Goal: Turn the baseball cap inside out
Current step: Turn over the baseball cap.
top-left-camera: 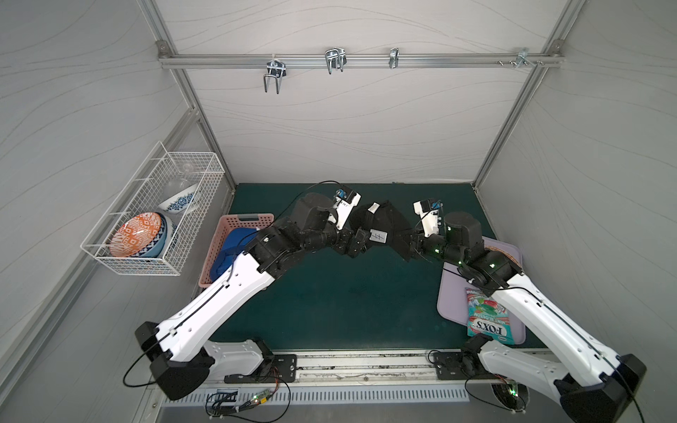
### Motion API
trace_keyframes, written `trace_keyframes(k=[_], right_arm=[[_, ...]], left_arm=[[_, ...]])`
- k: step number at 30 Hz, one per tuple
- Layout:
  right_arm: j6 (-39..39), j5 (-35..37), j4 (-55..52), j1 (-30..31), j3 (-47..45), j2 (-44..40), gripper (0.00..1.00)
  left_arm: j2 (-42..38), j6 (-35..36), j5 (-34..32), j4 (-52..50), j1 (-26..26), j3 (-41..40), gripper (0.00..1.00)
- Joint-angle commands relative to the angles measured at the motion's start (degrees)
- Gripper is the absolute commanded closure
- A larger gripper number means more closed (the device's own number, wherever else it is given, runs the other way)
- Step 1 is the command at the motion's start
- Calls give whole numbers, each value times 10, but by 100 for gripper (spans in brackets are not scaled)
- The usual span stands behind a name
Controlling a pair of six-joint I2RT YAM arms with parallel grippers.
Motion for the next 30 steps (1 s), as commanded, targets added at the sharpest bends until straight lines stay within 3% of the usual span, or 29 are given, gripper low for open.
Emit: trace_keyframes(k=[1, 7, 17, 22, 24, 25, 30], right_arm=[[-15, 5, -9, 8, 17, -7, 100], [-31, -13, -26, 8, 10, -24, 100], [-77, -53, -65, 9, 23, -34, 100], [-119, -65, -112, -3, 42, -35, 100], [-127, -115, -121, -29, 46, -36, 100], [-125, -179, -119, -54, 48, -37, 100], [-127, -386, -162, -138, 87, -13, 100]], left_arm=[[26, 21, -46, 61, -8, 42, 0], [84, 10, -18, 59, -8, 78, 3], [125, 40, -40, -6, -7, 111, 44], [98, 52, -58, -10, 0, 88, 77], [89, 47, -27, -21, 16, 76, 83], [85, 40, -3, -34, 33, 66, 89], [44, 35, 144, -31, 102, 3, 96]])
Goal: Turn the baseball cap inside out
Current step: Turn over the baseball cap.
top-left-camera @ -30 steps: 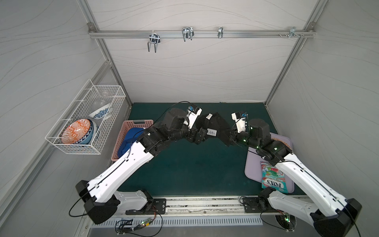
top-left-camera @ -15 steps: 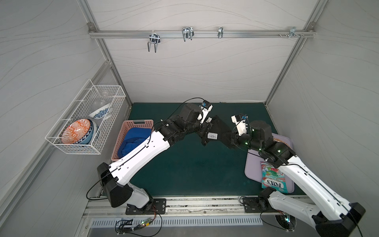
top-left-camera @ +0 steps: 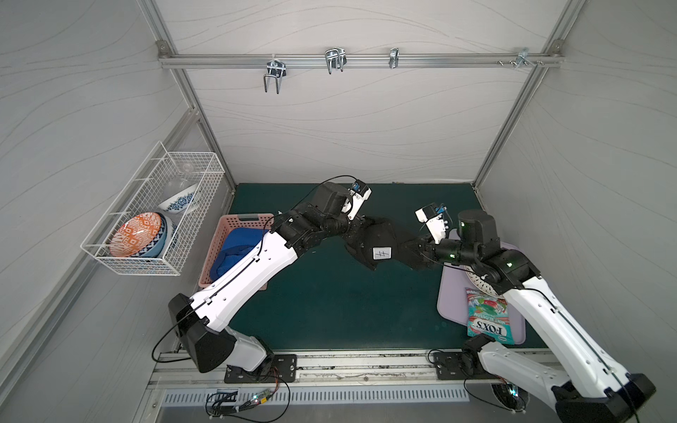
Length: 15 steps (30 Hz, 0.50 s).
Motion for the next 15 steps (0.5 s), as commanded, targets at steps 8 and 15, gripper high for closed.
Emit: trace_keyframes(k=[8, 15], right_arm=[[-46, -347, -140, -53, 115, 43, 100], [-22, -303, -136, -53, 119, 26, 100]], left_arm=[[-79, 117, 233, 20, 105, -124, 100], [-78, 79, 275, 41, 140, -104, 68]])
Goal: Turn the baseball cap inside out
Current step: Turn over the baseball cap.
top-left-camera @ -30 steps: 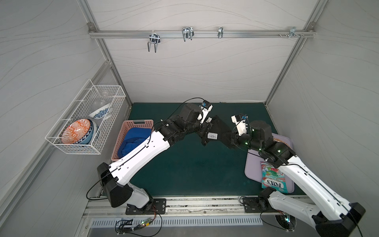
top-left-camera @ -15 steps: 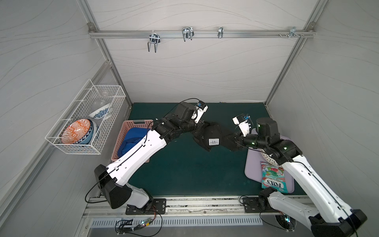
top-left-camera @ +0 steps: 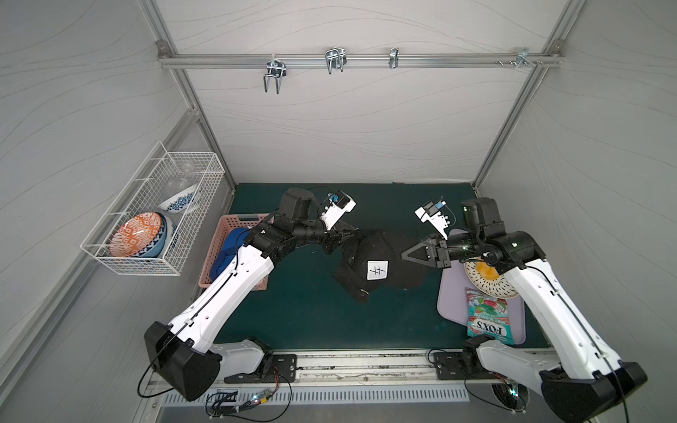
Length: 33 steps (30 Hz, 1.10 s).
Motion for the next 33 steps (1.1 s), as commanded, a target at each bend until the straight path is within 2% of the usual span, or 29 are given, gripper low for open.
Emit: trace_keyframes(k=[1, 4, 8, 10, 14, 17, 19, 22, 26, 30, 32, 33], right_arm=[[10, 24, 25, -9, 17, -35, 100], [70, 140, 96, -9, -25, -48, 100], [124, 253, 156, -5, -72, -56, 100], [132, 277, 168, -4, -80, -57, 100], [135, 279, 177, -3, -81, -56, 100], [134, 270, 173, -3, -79, -55, 100], [139, 265, 177, -2, -81, -55, 100], [144, 253, 183, 2, -82, -57, 100], [141, 235, 180, 9, -76, -52, 100], [134, 214, 167, 11, -69, -47, 100], [126, 196, 158, 11, -64, -45, 100], [121, 182, 153, 10, -62, -45, 100]], left_arm=[[1, -59, -30, -19, 26, 28, 63], [-33, -161, -85, 18, 26, 31, 42], [-82, -271, -149, 40, 26, 9, 22], [-92, -309, -128, 35, 25, -1, 15], [-92, -395, -35, 44, 22, -34, 9], [-97, -446, 19, 109, 8, -80, 9], [-81, -447, 30, 130, -16, -83, 10], [-58, -426, 16, 130, -41, -74, 16], [-35, -420, 17, 153, -44, -70, 40], [-20, -409, 18, 155, -44, -62, 52], [-18, -394, 7, 147, -44, -63, 70], [-21, -377, -6, 135, -43, -63, 85]])
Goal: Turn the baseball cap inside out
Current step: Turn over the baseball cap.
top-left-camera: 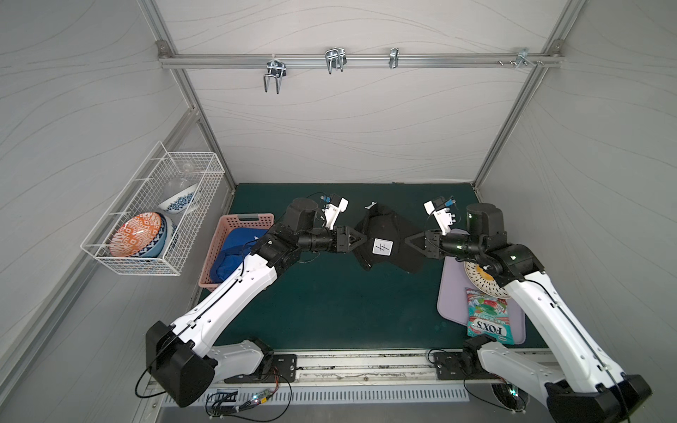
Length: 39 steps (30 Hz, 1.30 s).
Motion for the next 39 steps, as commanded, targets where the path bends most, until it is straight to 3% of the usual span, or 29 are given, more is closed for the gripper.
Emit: trace_keyframes(k=[1, 4, 7, 13, 17, 21, 23, 26, 31, 34, 36, 39], right_arm=[[-16, -62, -15, -1, 27, 2, 100], [-38, -127, -60, -17, 46, 10, 100], [-48, -223, -87, -22, 59, 18, 100], [-19, -369, -80, -20, 80, 11, 100], [40, -404, -1, -12, 85, -9, 100], [104, -403, 81, 0, 87, -19, 100], [106, -391, 87, 9, 96, -19, 100], [92, -355, 69, 16, 103, -17, 100], [11, -217, -31, -23, 96, -17, 100], [5, -156, -21, -48, 67, -21, 100], [5, -131, -5, -50, 53, -20, 100], [22, -118, 37, -51, 38, -18, 100]], left_arm=[[-6, 55, -31, 0, 4, 24, 100], [-25, 90, -56, -26, 42, 12, 100], [-19, 112, 16, -23, 99, 1, 100], [35, 178, 153, -17, 158, -7, 100], [76, 202, 216, -2, 165, -3, 100], [98, 168, 279, 79, 162, -35, 98], [102, 169, 291, 88, 152, -39, 89], [80, 152, 265, 74, 147, -34, 68], [-39, 46, 70, 38, 205, -32, 38], [-104, 35, 5, -15, 224, -24, 21], [-127, 34, 1, -53, 224, -15, 13], [-143, 22, 59, -63, 224, -17, 8]])
